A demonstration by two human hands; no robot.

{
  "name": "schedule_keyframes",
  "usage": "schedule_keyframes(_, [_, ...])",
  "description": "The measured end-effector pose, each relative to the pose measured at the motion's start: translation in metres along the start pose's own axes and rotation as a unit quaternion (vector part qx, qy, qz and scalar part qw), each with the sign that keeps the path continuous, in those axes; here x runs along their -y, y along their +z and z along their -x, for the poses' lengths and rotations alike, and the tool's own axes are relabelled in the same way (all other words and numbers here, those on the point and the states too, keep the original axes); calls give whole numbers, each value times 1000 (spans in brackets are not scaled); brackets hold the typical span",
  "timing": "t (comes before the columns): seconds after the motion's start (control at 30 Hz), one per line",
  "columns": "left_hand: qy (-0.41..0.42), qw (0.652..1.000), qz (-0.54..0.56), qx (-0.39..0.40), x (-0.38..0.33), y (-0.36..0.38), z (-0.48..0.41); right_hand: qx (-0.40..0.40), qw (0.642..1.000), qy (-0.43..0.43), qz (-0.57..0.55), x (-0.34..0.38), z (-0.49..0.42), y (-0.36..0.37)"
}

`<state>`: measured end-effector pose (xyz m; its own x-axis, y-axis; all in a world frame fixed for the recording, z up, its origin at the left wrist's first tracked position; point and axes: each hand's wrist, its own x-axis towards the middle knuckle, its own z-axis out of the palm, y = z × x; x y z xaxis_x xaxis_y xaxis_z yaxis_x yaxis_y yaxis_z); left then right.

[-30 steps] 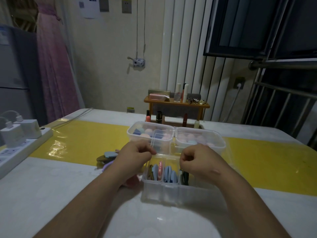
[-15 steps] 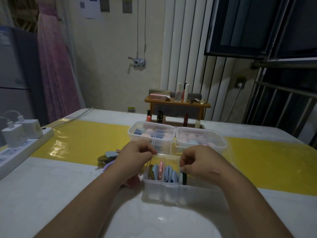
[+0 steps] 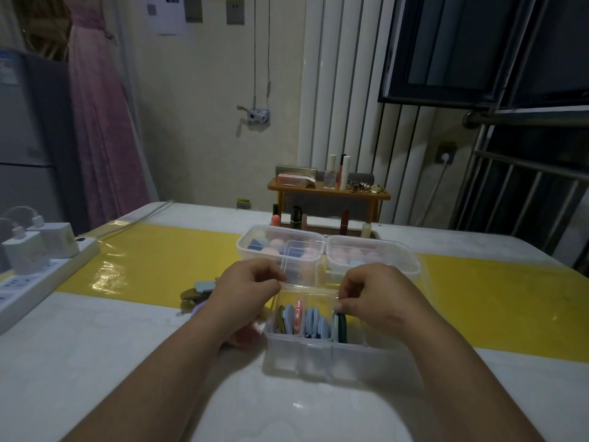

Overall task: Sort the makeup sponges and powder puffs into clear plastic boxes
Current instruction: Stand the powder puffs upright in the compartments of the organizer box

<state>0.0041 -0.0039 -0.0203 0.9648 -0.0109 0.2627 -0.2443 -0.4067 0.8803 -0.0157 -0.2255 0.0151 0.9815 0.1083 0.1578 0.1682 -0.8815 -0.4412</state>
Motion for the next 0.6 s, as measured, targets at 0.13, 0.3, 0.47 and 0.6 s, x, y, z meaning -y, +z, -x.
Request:
schedule_keyframes(0.13, [24, 997, -32, -59, 4, -6, 0, -13, 999, -18, -38, -1, -1, 2])
schedule_keyframes(0.3, [31, 991, -98, -89, 7, -16, -1, -43, 995, -56, -75, -2, -1, 8])
schedule_keyframes(0.47, [29, 956, -259, -133, 7, -29, -7, -64, 990, -76, -97, -1, -2, 13])
schedule_keyframes(0.6, [-38, 940, -297, -161, 15, -38, -11, -72, 989, -79, -103, -2, -2, 14])
